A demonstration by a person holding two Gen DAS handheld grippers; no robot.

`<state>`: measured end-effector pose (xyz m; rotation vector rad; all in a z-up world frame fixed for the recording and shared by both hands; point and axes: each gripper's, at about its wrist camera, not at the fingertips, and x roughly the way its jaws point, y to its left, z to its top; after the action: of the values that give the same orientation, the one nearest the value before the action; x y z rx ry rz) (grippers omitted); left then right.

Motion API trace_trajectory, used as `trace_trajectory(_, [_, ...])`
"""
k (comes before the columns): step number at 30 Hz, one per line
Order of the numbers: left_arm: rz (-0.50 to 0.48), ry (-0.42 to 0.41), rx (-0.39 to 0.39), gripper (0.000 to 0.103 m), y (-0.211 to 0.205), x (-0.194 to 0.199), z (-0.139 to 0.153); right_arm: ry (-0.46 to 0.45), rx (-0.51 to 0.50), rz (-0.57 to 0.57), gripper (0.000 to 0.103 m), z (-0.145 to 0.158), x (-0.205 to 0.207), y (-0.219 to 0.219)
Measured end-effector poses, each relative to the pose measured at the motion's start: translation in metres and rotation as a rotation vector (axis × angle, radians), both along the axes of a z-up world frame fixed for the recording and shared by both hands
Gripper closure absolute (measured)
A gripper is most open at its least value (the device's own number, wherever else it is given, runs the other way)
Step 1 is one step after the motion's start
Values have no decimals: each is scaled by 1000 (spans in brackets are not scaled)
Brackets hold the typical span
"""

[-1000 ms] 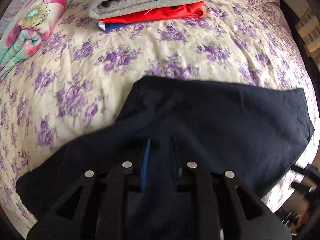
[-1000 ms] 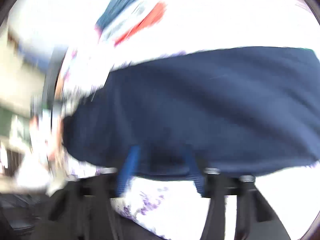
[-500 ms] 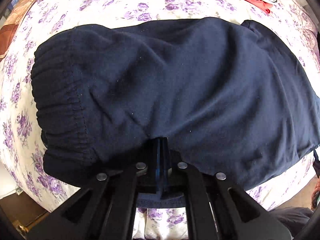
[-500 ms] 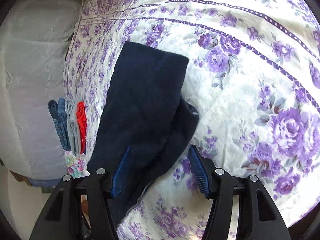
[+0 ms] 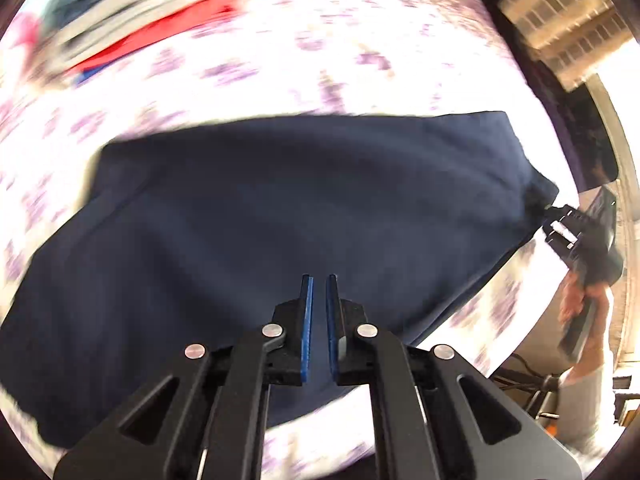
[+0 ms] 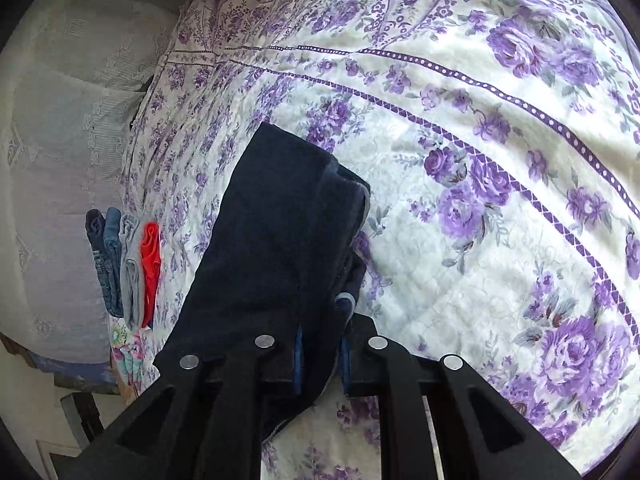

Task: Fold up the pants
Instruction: 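Lift and fold the pants with the right tool toward the left tool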

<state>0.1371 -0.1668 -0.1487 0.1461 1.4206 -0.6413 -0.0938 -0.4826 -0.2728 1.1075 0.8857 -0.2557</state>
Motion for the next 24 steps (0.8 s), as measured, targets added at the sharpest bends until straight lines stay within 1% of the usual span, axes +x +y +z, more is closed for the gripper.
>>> trace_trajectory(2, [-34,45,-49,97,-45,11,-8,6,-4,11,89,-2,0,-1])
trace_trajectory(4, [-51,50,-72,97,-89,14,-11,11,-18,19,89,-2,1,0])
trace_trajectory(6, [-64,56,-62,97,-124,16,-16,9,-21,19,89,-4,0,0])
trace_trajectory(8, [-66,96,-47,97,-143,15,-25,5,-19,16,89,-7,-1,-1])
trace_trajectory(9, [-68,107,-30,98,-149,8,-37,3,-16,14,89,-9,-2,-1])
trace_trajectory(10, [-69,101,3,98,-154,5,-47,1,-15,13,89,-10,-2,-2])
trace_trajectory(11, [-70,84,18,98,-157,4,-52,1,-18,14,89,-11,-3,-1])
trace_trajectory(12, [-66,64,16,99,-161,4,-52,2,-27,17,89,-10,-3,-1])
trace_trajectory(14, [-66,61,32,100,-165,2,-51,13,-62,34,89,-4,0,3])
trace_trajectory(16, [-85,63,24,100,-171,-5,-48,11,-102,55,89,11,2,7])
trace_trajectory(17, [-92,80,6,100,-173,-10,-43,-3,-120,66,89,20,3,10])
trace_trajectory(19, [-119,131,-41,100,-173,-27,-43,-13,-160,96,89,35,8,14])
trace_trajectory(20, [-138,141,-37,100,-175,-38,-47,-6,-180,112,89,39,11,16])
trace_trajectory(22, [-173,78,-8,100,-179,-53,-49,22,-205,144,89,39,19,20])
trace_trajectory(23, [-181,73,-5,100,-180,-54,-48,26,-218,153,89,42,22,21])
trace_trajectory(24, [-173,100,-12,100,-178,-51,-47,23,-228,166,89,46,25,23])
